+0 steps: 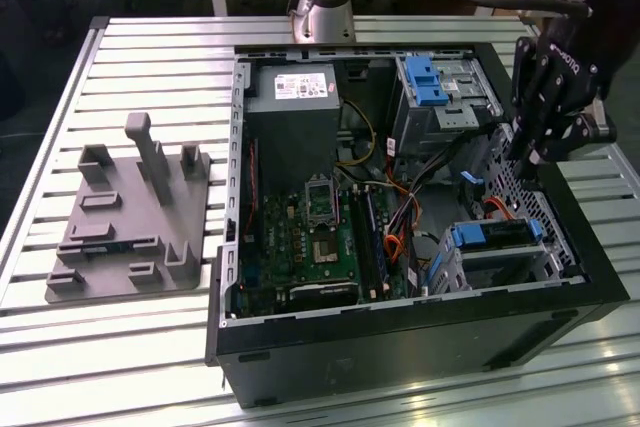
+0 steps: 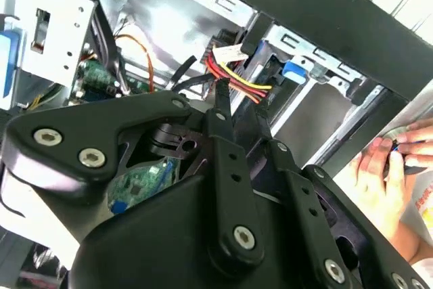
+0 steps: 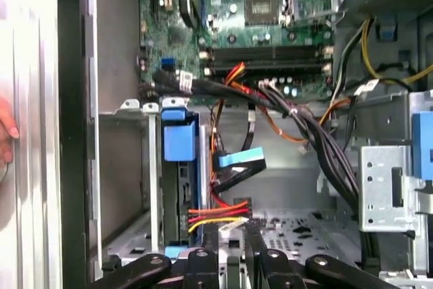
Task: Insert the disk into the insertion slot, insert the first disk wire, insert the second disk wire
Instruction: 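Insert the second disk wire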
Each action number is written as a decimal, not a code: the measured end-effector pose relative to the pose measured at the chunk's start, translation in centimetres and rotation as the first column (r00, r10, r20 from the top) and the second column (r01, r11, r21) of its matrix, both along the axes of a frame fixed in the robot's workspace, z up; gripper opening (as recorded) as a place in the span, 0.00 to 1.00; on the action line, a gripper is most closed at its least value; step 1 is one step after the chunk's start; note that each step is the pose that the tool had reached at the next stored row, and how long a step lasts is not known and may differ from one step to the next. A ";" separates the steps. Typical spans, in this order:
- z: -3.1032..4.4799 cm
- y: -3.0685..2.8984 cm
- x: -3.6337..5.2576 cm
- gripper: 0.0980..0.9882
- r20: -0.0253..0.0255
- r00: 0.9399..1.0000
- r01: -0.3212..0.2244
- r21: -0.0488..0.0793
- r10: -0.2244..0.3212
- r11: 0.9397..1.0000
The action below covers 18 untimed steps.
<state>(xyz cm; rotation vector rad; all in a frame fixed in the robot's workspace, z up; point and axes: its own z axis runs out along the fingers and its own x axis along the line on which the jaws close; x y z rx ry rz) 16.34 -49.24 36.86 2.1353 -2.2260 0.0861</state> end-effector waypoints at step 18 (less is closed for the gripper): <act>-0.44 2.48 -4.16 0.23 0.073 0.997 0.001 -0.121 0.008 0.993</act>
